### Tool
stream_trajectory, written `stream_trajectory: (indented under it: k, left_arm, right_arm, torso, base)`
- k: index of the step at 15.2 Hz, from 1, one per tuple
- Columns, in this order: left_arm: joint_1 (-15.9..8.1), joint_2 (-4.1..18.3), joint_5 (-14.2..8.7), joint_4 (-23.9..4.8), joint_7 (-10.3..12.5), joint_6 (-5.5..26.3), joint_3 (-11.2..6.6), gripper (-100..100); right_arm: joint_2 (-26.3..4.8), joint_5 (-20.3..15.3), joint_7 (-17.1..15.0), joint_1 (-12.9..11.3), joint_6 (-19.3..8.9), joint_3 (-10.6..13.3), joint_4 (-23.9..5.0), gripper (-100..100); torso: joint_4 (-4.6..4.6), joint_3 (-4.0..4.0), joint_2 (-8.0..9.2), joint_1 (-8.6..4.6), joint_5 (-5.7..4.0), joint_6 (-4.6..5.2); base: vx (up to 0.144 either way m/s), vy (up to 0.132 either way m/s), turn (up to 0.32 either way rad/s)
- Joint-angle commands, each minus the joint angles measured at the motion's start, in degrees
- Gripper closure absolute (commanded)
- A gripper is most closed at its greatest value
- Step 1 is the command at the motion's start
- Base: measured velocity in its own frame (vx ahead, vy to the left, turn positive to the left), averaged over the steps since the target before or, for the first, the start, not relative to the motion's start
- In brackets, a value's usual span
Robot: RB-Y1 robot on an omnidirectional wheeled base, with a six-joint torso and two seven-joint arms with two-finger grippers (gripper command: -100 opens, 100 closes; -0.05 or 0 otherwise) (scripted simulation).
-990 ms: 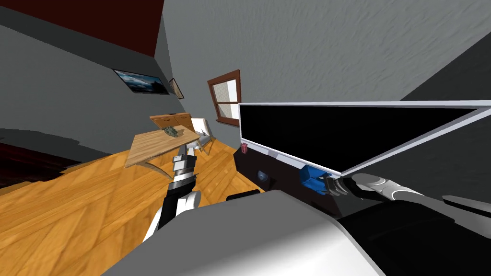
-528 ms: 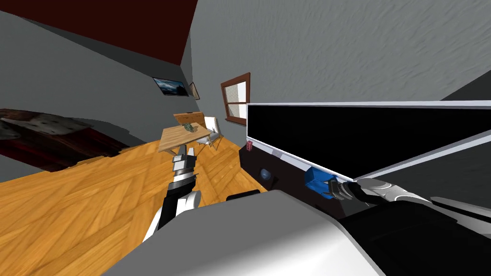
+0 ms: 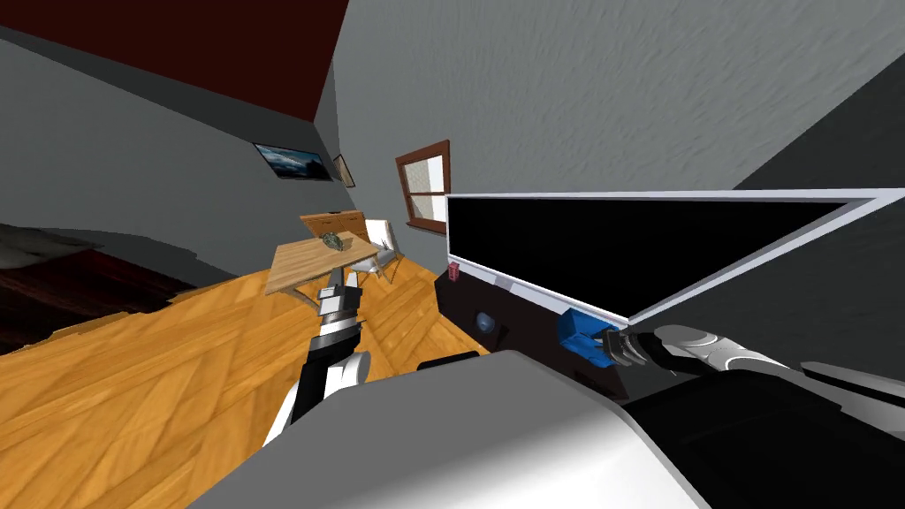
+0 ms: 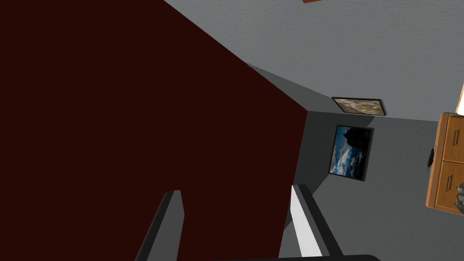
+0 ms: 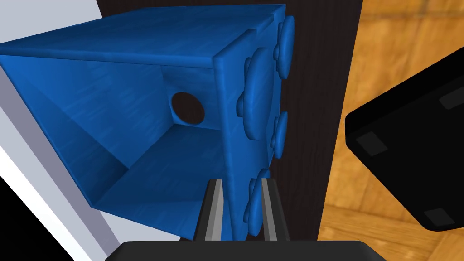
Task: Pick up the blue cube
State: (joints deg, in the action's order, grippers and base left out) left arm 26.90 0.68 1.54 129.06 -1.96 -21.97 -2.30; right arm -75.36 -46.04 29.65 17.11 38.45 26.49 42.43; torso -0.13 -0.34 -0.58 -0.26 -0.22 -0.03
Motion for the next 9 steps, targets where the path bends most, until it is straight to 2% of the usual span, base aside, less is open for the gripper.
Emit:
stream_trajectory:
  k: [1, 4, 6, 8, 9]
  left_arm:
    - [0.0, 0.0, 0.0, 0.0, 0.0, 0.0, 0.0, 0]
    - [-0.01, 0.0, 0.0, 0.0, 0.0, 0.0, 0.01, 0]
    - [0.0, 0.0, 0.0, 0.0, 0.0, 0.0, 0.0, 0]
    - [0.01, 0.0, 0.0, 0.0, 0.0, 0.0, 0.0, 0]
    - [0.01, 0.0, 0.0, 0.0, 0.0, 0.0, 0.0, 0]
  right_arm:
    - [-0.64, -0.72, -0.12, 0.35, -0.17, -0.39, 1.69, 100]
    - [-1.66, -2.06, 0.05, 0.93, -0.1, -1.21, 4.3, 100]
    - [-2.69, -3.4, 0.22, 1.51, -0.03, -2.03, 6.91, 100]
    - [-3.71, -4.74, 0.39, 2.08, 0.04, -2.85, 9.52, 100]
    - [-3.79, -3.67, -0.29, 2.81, -0.66, -2.5, 9.5, 100]
  torso:
    - [0.0, 0.0, 0.0, 0.0, 0.0, 0.0]
    - [-0.01, -0.03, -0.05, 0.09, 0.06, -0.18]
    - [-0.04, -0.06, -0.08, 0.13, 0.11, -0.09]
    - [-0.07, -0.16, -0.26, 0.24, 0.17, -0.08]
    - [-0.07, -0.19, -0.32, 0.31, 0.22, -0.08]
  base:
    - [0.137, -0.001, -0.248]
    - [0.108, 0.003, -0.186]
    - [0.146, 0.004, -0.334]
    - [0.199, 0.028, -0.397]
    - [0.114, 0.029, -0.177]
